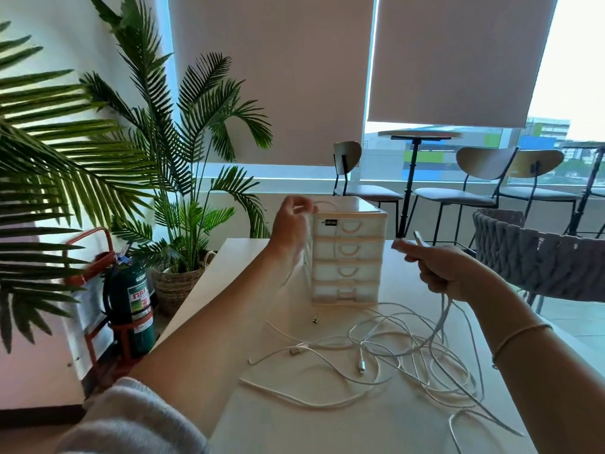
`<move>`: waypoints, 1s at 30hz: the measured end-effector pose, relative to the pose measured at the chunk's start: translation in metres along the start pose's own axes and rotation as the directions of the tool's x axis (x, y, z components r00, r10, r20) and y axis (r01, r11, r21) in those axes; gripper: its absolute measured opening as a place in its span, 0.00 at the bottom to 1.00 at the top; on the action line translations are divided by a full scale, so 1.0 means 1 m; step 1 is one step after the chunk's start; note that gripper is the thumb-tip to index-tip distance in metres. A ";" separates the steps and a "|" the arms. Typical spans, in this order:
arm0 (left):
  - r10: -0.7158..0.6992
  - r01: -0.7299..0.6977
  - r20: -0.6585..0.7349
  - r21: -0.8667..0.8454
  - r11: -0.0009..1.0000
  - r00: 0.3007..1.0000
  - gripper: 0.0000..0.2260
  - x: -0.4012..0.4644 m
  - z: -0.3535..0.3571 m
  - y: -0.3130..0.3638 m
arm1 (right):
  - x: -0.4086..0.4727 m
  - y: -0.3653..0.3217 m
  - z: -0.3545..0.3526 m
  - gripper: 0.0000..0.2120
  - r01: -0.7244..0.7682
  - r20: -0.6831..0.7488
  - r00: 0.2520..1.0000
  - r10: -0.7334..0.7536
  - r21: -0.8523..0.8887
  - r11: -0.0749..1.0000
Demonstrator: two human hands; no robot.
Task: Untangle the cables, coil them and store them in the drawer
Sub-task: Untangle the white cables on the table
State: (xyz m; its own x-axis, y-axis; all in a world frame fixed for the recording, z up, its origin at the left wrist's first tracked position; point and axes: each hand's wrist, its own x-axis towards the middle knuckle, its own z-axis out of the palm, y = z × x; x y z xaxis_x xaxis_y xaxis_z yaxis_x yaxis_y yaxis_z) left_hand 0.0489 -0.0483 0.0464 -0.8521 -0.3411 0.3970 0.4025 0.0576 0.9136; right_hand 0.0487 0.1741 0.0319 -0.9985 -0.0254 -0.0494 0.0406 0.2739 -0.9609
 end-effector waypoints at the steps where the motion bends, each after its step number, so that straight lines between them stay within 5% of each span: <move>1: -0.025 0.027 0.038 -0.057 0.998 0.999 0.09 0.000 0.009 0.004 | -0.001 -0.004 -0.001 0.16 0.039 -0.034 0.999 -0.038 0.042 0.998; 6: -0.114 0.208 0.240 -0.418 0.884 0.964 0.08 -0.012 0.056 0.033 | -0.006 -0.023 -0.003 0.14 0.228 -0.138 0.970 -0.199 0.250 0.941; 10: -0.153 0.291 0.296 -0.506 0.812 0.943 0.10 -0.014 0.077 0.022 | -0.009 -0.032 -0.001 0.15 0.311 -0.198 0.943 -0.266 0.248 0.918; 12: -0.197 0.290 0.291 -0.320 0.902 0.936 0.11 -0.016 0.077 -0.007 | -0.008 -0.030 0.002 0.15 0.324 -0.206 0.937 -0.282 0.213 0.922; 14: -0.253 0.244 0.302 0.068 0.967 0.919 0.11 -0.020 0.070 -0.041 | -0.006 -0.025 0.007 0.15 0.321 -0.190 0.938 -0.289 0.167 0.932; 16: -0.313 0.095 0.350 0.520 0.849 0.883 0.08 -0.024 0.057 -0.065 | -0.005 -0.019 0.013 0.15 0.299 -0.156 0.947 -0.280 0.112 0.948; 18: -0.401 -0.115 0.402 0.810 0.575 0.823 0.08 -0.028 0.041 -0.076 | -0.004 -0.013 0.019 0.15 0.279 -0.112 0.956 -0.273 0.047 0.959; 24: -0.568 -0.274 0.300 0.953 0.133 0.767 0.18 -0.033 0.001 -0.103 | -0.001 -0.001 0.041 0.15 0.268 -0.019 0.962 -0.271 -0.109 0.957; 30: -0.511 -0.285 0.352 0.936 0.207 0.784 0.13 -0.046 -0.019 -0.110 | -0.004 0.015 0.066 0.14 0.295 0.068 0.955 -0.288 -0.266 0.918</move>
State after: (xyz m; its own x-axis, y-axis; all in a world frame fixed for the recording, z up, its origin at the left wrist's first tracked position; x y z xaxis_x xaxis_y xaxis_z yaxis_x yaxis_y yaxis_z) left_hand 0.0502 -0.0569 -0.0736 -0.9917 0.0332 -0.1242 0.0131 0.9872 0.1590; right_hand 0.0562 0.1151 -0.0003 -0.9630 -0.1683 0.2106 -0.2675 0.4994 -0.8240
